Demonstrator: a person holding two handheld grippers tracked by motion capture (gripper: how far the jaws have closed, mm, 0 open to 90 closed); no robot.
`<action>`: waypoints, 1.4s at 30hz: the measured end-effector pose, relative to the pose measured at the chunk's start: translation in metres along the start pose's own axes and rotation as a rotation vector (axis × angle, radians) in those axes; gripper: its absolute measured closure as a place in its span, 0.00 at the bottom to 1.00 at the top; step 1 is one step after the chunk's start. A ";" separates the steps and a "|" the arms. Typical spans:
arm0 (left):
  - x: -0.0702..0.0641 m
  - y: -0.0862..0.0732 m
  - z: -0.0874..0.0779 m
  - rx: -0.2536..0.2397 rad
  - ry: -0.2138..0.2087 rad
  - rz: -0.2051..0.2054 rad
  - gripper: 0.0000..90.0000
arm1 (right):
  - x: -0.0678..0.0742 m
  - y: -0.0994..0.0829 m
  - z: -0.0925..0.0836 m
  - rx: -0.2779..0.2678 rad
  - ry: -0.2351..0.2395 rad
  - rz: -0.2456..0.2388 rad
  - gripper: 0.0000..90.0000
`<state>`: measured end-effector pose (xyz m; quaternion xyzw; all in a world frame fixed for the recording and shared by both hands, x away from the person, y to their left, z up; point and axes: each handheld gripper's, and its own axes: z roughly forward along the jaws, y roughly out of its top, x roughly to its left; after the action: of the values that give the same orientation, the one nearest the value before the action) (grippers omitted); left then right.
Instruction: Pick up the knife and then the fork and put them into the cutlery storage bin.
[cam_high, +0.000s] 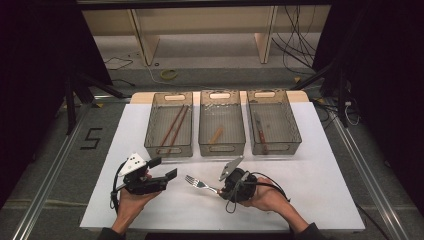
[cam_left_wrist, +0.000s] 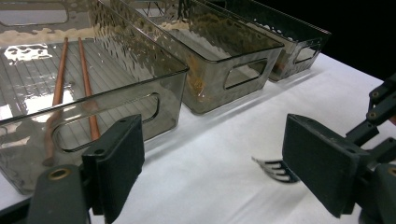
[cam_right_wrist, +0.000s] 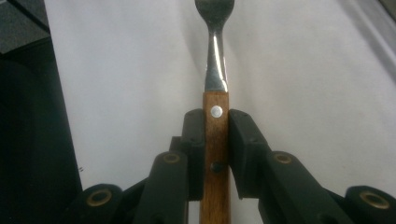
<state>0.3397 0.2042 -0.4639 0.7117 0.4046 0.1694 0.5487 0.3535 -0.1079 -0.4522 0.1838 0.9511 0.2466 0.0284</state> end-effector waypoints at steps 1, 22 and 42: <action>0.000 0.000 0.000 0.000 -0.001 0.000 0.23 | -0.002 0.000 -0.001 -0.007 -0.003 0.002 0.86; -0.001 0.000 0.001 -0.006 -0.011 0.013 0.20 | -0.033 -0.006 -0.034 -0.093 -0.067 0.100 0.86; -0.001 -0.001 0.001 -0.007 -0.012 0.013 0.20 | -0.078 -0.004 -0.070 -0.206 -0.146 0.223 0.86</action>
<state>0.3395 0.2028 -0.4649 0.7134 0.3960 0.1701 0.5525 0.4142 -0.1718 -0.3953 0.3017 0.8899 0.3304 0.0885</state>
